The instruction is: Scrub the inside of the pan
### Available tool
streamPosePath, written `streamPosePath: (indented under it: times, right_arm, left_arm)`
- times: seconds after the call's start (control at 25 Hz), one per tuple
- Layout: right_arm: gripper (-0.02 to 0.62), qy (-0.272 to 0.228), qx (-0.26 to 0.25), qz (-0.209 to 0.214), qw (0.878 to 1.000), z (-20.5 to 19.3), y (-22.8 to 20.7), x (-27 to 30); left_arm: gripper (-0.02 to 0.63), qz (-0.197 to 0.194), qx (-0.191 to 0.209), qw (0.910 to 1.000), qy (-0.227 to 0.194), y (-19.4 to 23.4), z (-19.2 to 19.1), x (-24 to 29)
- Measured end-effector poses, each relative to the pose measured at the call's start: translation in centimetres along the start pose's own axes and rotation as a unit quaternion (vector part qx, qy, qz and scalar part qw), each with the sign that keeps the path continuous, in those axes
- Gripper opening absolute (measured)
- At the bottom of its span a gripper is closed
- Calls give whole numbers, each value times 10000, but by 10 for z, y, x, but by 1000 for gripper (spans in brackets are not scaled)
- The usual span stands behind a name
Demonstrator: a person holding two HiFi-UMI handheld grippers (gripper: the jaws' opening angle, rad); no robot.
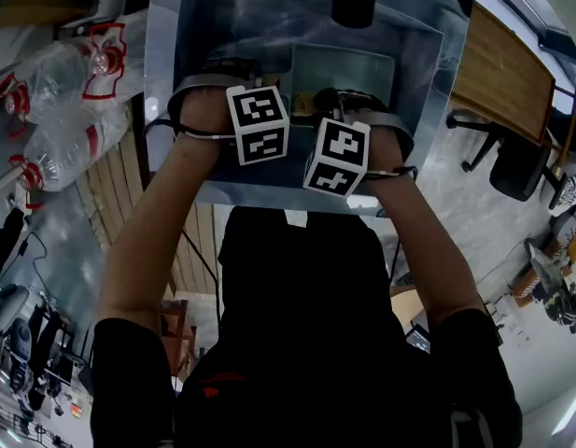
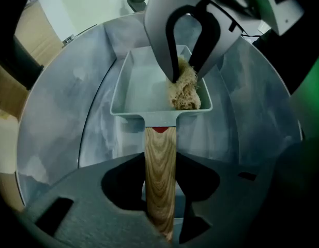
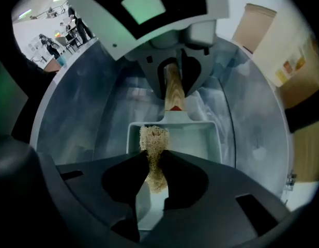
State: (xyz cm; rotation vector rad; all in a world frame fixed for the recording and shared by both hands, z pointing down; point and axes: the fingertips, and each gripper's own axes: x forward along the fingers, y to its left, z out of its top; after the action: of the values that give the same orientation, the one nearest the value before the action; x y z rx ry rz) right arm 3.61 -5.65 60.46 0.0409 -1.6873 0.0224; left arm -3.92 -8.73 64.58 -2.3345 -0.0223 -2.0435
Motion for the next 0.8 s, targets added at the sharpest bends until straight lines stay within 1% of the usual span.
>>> streamPosePath:
  times: [0.12,0.24,0.36,0.52,0.64,0.8]
  right_arm:
    - [84,162,-263,-55,9995,3,6,10]
    - [84,299,-400,-91,9987,4,5,14]
    - [84,433,-499,-106,9978,3,6,16]
    - [84,450,-526,-93,9976,-1,9,15]
    - [84,639,-534,-22,9965,-18,12,14]
    - [84,1326,-553,96,9896,-62,13,15]
  left_arm:
    - [169,-14,-18,10000,2,0,1,0]
    - [169,-16,-14,10000,34,1,-1,1]
    - [169,-16,-28,10000,43,1,-1,1]
    - [169,13,-53,10000,41,1,-1,2]
    - [169,16,-77,10000,30,1,-1,3]
    - [167,-18,-93,10000,22,0,-6,7]
